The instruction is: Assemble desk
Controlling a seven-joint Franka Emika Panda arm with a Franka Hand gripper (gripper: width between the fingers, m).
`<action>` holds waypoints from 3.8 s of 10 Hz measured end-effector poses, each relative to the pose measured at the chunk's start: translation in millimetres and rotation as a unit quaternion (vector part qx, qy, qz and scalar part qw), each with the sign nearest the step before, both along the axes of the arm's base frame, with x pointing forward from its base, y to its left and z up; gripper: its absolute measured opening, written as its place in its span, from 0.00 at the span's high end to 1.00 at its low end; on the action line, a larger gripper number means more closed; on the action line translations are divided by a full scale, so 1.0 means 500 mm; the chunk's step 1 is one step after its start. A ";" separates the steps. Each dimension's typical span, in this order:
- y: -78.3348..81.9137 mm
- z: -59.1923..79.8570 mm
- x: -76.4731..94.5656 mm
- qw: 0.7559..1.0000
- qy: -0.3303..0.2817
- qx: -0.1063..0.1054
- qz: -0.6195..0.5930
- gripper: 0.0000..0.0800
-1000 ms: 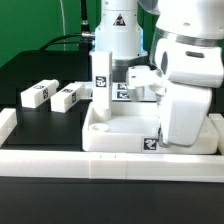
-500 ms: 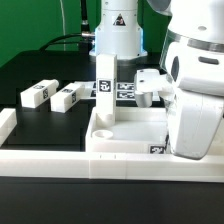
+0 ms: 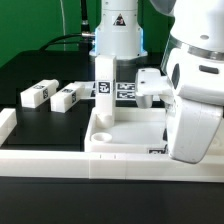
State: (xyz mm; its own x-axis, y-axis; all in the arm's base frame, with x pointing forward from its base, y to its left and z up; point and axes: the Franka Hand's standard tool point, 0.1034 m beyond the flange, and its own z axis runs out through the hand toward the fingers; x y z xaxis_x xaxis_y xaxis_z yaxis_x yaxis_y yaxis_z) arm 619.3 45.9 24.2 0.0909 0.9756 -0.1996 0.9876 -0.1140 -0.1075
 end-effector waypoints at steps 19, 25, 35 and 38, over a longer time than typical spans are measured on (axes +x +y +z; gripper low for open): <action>-0.117 0.115 -0.060 0.926 -0.014 -0.097 -0.365 0.19; -0.241 0.144 -0.090 0.858 -0.009 -0.089 -0.506 0.19; -0.398 0.125 -0.169 0.783 0.032 -0.074 -0.617 0.19; -0.410 0.120 -0.175 0.779 0.036 -0.078 -0.621 0.19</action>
Offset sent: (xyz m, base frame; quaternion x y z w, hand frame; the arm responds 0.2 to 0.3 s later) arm -0.0132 -0.0271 0.0460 0.0067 -0.0682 -0.0325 0.9971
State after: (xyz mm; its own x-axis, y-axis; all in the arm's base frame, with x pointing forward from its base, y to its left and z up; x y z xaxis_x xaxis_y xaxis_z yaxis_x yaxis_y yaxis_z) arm 531.9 -159.2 84.0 0.9289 0.1080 -0.3543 0.0977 -0.9941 -0.0469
